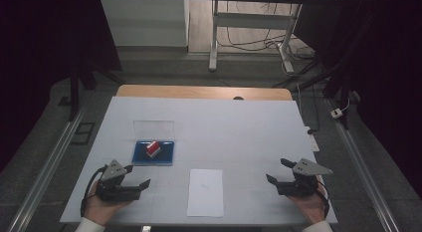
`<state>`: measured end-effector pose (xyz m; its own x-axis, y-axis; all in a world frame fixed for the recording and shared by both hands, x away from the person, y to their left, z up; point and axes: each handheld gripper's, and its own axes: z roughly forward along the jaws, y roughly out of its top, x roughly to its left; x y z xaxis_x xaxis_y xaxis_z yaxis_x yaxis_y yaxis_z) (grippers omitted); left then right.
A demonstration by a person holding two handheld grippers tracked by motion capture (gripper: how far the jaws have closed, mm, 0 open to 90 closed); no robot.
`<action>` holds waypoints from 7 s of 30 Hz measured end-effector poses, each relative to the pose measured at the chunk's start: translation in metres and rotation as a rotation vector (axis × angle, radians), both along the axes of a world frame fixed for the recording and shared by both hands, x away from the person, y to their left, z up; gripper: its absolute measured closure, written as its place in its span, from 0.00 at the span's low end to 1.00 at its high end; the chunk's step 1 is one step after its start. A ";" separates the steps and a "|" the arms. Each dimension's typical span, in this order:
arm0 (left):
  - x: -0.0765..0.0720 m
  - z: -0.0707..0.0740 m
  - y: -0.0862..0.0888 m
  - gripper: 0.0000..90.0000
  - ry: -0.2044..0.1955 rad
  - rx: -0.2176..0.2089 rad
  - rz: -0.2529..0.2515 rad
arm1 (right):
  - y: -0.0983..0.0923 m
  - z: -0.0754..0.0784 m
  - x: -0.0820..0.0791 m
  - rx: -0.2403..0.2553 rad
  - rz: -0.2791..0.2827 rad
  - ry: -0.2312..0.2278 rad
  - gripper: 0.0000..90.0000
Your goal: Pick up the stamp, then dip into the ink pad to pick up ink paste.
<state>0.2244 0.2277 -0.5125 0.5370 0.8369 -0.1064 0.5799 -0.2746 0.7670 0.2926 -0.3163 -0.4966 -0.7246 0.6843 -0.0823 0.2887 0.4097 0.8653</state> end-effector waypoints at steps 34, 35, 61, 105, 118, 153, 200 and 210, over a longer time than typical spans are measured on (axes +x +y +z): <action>0.001 0.019 0.001 0.24 0.004 0.035 -0.012 | 0.009 -0.003 -0.001 -0.026 0.028 0.002 0.28; 0.002 0.020 0.001 0.24 0.004 0.040 -0.012 | 0.009 -0.004 -0.001 -0.026 0.030 0.004 0.29; 0.032 0.045 0.003 0.27 0.027 0.096 0.007 | 0.012 -0.008 0.000 -0.045 0.022 0.021 0.29; 0.107 0.037 -0.023 0.43 0.068 0.223 -0.002 | 0.014 -0.012 0.000 -0.076 0.030 0.035 0.30; 0.116 0.026 -0.025 0.60 0.095 0.206 -0.018 | 0.014 -0.013 0.000 -0.081 0.025 0.029 0.31; 0.117 0.021 -0.023 0.78 0.098 0.207 -0.034 | 0.012 -0.013 -0.001 -0.094 0.016 0.032 0.32; 0.113 0.036 -0.018 0.79 0.098 0.180 -0.062 | 0.011 -0.015 -0.002 -0.099 0.018 0.041 0.33; 0.116 0.027 -0.019 0.79 0.113 0.203 -0.053 | 0.012 -0.015 -0.002 -0.099 0.022 0.047 0.33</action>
